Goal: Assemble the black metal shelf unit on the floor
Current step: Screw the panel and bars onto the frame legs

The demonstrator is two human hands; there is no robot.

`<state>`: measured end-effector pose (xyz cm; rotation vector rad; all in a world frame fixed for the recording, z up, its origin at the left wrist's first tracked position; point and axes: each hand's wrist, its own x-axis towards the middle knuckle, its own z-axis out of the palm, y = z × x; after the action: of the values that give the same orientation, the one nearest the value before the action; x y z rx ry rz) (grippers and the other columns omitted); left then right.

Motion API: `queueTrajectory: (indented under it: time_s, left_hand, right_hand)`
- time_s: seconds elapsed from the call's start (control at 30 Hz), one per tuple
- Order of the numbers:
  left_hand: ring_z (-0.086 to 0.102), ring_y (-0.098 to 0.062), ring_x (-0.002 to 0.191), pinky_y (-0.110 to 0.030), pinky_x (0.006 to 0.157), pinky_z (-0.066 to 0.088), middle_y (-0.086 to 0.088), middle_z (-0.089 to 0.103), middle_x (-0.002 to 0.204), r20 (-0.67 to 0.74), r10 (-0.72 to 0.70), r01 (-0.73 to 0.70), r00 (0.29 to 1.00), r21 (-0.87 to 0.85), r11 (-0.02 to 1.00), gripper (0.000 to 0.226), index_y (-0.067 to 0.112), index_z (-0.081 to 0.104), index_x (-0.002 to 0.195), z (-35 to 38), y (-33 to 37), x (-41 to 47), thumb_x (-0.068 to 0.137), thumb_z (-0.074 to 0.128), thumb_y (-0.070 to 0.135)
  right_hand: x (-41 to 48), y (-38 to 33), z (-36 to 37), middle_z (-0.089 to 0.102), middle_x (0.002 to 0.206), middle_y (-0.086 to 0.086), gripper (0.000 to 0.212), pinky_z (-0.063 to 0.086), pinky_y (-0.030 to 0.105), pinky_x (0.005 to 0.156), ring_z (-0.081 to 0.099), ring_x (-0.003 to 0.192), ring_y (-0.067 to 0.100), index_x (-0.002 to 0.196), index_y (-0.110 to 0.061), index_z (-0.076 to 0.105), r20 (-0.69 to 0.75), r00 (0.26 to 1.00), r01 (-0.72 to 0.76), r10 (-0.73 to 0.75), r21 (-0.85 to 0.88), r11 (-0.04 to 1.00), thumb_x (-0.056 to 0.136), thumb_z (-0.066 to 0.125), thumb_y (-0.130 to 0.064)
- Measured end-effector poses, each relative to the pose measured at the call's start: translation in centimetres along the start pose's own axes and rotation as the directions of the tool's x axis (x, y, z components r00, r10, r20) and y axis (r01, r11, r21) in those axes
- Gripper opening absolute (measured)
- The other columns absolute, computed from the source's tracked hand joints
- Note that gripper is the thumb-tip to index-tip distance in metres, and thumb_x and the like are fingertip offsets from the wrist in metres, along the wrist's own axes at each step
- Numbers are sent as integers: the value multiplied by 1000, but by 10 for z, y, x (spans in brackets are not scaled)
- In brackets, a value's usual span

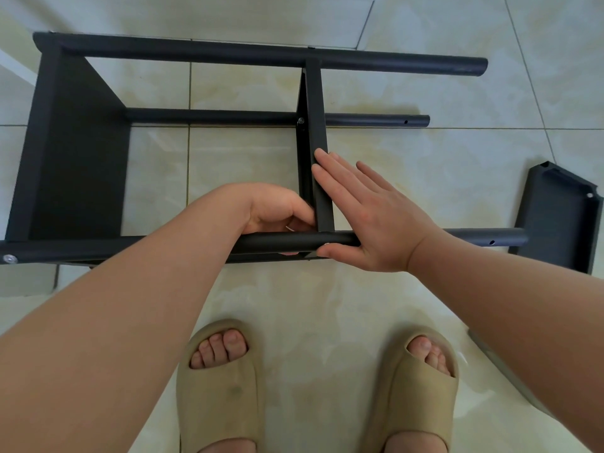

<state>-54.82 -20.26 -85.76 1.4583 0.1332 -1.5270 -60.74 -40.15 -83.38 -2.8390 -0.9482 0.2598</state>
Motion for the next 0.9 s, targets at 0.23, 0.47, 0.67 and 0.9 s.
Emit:
queueTrajectory:
  time_s: [0.23, 0.47, 0.67, 0.9]
  left_hand:
    - [70, -27, 77, -38, 81, 55, -16, 73, 85, -27, 61, -61, 998, 16, 998, 17, 2, 70, 96, 2, -1, 1, 92, 54, 1]
    - [70, -33, 91, -49, 97, 52, -21, 71, 97, -11, 123, -124, 992, -32, 992, 23, 0, 67, 100, 1, -2, 0, 89, 50, -9]
    - [66, -30, 90, -46, 93, 53, -16, 70, 98, 12, 66, -65, 998, -27, 998, 20, 6, 75, 94, 0, -1, 1, 92, 55, 6]
    - [69, -23, 67, -29, 63, 59, -15, 70, 78, -51, 103, -103, 993, 12, 995, 12, 3, 70, 88, 0, -3, 4, 90, 59, -1]
  right_hand:
    - [0, 0, 0, 0, 170, 8, 101, 13, 47, 127, 1, 157, 23, 161, -6, 10, 12, 1000, -3, 3, -6, 1000, 91, 33, -75]
    - [0, 0, 0, 0, 170, 8, 102, 13, 47, 127, 1, 157, 23, 161, -6, 10, 16, 1000, -6, 6, -11, 1000, 91, 33, -76]
    - [0, 0, 0, 0, 170, 8, 102, 13, 47, 127, 1, 157, 23, 161, -6, 10, 16, 1000, -5, 6, -13, 1000, 91, 33, -76]
    - [0, 0, 0, 0, 170, 8, 102, 13, 48, 126, 1, 157, 23, 161, -6, 10, 12, 1000, -5, 5, -5, 1000, 91, 33, -76]
